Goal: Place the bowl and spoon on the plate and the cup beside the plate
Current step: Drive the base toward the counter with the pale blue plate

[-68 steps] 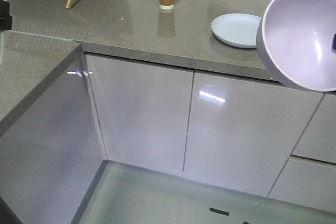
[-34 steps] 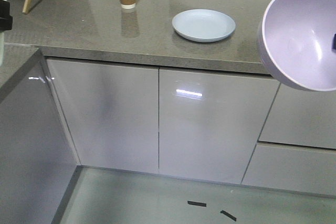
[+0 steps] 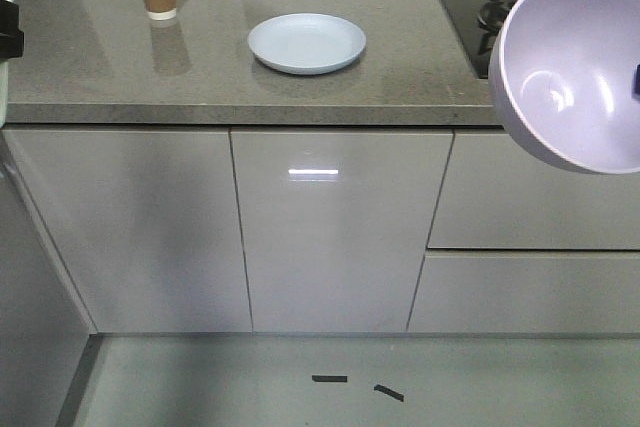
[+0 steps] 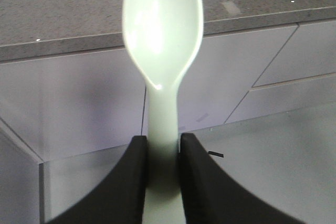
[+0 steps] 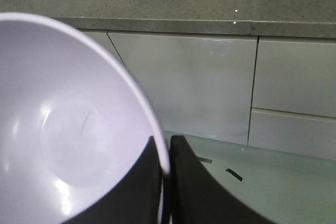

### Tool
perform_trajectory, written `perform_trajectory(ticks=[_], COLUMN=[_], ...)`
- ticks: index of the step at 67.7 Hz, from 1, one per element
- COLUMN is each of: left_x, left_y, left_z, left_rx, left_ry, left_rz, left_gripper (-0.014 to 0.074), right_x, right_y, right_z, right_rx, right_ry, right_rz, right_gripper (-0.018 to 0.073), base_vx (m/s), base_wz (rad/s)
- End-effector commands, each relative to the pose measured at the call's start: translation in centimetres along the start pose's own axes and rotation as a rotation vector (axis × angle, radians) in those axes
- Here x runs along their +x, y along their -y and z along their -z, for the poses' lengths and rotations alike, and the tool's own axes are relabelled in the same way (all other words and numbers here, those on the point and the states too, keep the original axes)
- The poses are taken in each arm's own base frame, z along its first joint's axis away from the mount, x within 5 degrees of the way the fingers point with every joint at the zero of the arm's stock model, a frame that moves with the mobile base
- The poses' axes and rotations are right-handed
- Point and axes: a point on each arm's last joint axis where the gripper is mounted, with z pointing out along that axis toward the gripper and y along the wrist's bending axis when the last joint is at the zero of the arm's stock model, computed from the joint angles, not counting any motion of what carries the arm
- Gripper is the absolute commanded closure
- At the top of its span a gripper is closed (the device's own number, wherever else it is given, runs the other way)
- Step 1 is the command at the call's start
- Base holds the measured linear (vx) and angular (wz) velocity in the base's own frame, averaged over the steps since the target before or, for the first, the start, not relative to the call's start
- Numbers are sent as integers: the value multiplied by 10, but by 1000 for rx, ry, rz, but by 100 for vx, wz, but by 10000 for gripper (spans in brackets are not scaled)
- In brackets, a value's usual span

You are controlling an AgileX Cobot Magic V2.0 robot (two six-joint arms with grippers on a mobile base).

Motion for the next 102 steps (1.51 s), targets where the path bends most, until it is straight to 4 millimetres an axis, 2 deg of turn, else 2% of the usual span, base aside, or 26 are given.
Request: perform_trajectory(ticks=[1,102], left_x=[-10,-10], left_y=[6,6], left_z=[16,16], left_rx=[16,16], left_ry=[108,108], left_rz=[1,1], left_gripper=[603,603], right_x=[-11,-11], right_y=[-7,-7], right_z=[13,13], right_rx=[-11,-11], right_ry=[105,105], right_rz=[12,12], right_gripper=[566,566], base_vx=[-2,2], base_wz=[-24,-4])
